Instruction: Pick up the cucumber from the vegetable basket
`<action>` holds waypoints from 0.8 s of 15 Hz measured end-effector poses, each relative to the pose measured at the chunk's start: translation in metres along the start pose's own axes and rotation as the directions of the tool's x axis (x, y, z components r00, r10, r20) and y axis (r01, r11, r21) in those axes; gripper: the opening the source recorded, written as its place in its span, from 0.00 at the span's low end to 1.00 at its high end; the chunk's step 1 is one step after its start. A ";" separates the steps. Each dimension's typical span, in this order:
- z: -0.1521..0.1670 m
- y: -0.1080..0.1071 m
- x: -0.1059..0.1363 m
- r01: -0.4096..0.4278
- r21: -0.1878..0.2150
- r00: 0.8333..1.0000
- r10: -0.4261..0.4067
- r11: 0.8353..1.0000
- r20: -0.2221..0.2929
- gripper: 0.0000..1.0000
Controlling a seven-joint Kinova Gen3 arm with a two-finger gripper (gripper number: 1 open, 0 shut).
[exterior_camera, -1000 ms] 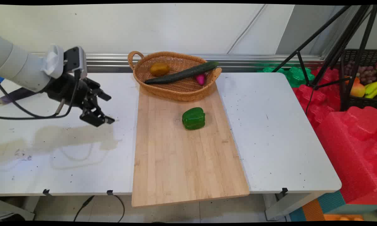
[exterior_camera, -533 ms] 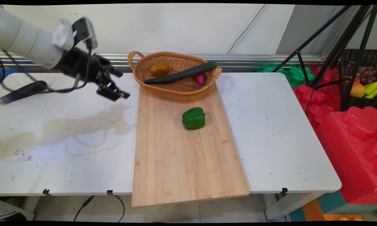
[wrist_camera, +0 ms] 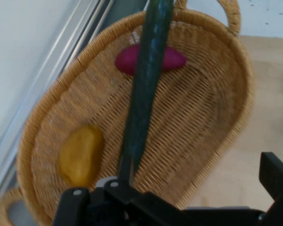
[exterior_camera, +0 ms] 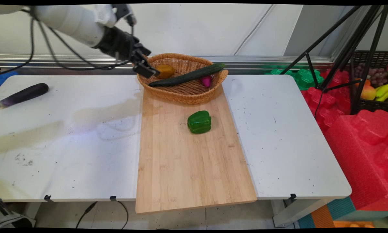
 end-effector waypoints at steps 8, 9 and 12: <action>0.092 -0.023 0.032 -0.057 0.015 0.997 0.056 0.998 0.053 1.00; 0.104 -0.025 0.034 -0.066 0.012 0.996 0.066 0.998 0.063 1.00; 0.140 -0.031 0.036 -0.092 -0.003 0.991 0.091 0.996 0.095 1.00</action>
